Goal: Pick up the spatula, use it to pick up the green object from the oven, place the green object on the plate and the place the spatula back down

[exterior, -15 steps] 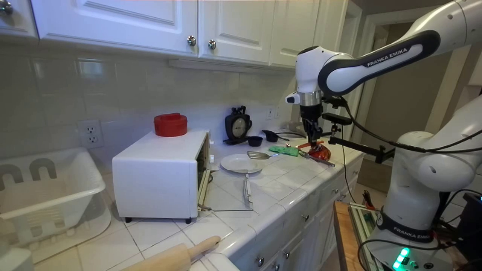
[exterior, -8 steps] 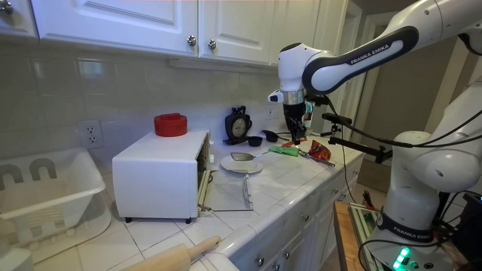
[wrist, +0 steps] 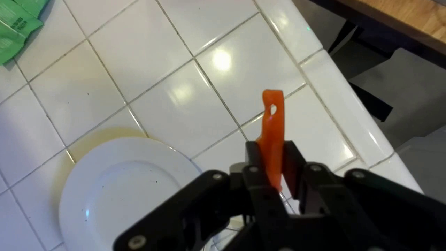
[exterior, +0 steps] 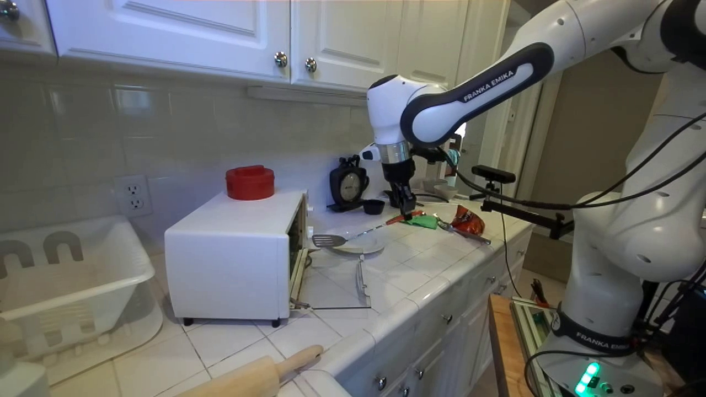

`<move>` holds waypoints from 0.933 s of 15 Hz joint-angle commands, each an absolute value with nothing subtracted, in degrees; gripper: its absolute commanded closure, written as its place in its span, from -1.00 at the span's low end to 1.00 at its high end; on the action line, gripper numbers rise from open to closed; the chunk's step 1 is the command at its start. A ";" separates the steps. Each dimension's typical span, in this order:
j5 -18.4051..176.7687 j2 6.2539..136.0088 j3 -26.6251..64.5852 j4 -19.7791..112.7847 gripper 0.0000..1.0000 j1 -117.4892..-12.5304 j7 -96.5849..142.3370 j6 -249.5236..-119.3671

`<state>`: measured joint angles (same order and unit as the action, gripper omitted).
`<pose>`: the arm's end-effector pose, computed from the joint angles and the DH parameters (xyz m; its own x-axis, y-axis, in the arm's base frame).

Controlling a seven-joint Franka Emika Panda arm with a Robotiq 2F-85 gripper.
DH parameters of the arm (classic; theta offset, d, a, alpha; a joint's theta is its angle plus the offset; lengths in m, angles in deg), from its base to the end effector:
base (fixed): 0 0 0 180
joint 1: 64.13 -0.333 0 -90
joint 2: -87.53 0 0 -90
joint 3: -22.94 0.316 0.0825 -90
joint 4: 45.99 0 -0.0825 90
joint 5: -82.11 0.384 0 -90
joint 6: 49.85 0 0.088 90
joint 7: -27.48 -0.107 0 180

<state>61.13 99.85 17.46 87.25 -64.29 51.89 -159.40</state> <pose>0.4484 -0.0681 0.4136 0.8481 0.4264 -0.3144 0.4930 -0.8526 0.1735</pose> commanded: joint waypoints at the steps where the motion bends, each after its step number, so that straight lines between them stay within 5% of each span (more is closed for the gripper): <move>1: 64.49 95.20 19.19 82.79 0.90 -64.32 47.59 -158.99; 2: 62.80 97.46 18.99 85.29 0.60 -63.80 49.87 -159.33; 13: 63.38 95.69 19.61 83.75 0.60 -63.83 48.18 -159.32; 14: 63.39 95.03 19.65 83.17 0.90 -63.86 48.22 -159.29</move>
<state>63.28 95.70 19.12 83.83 -64.32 48.12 -159.40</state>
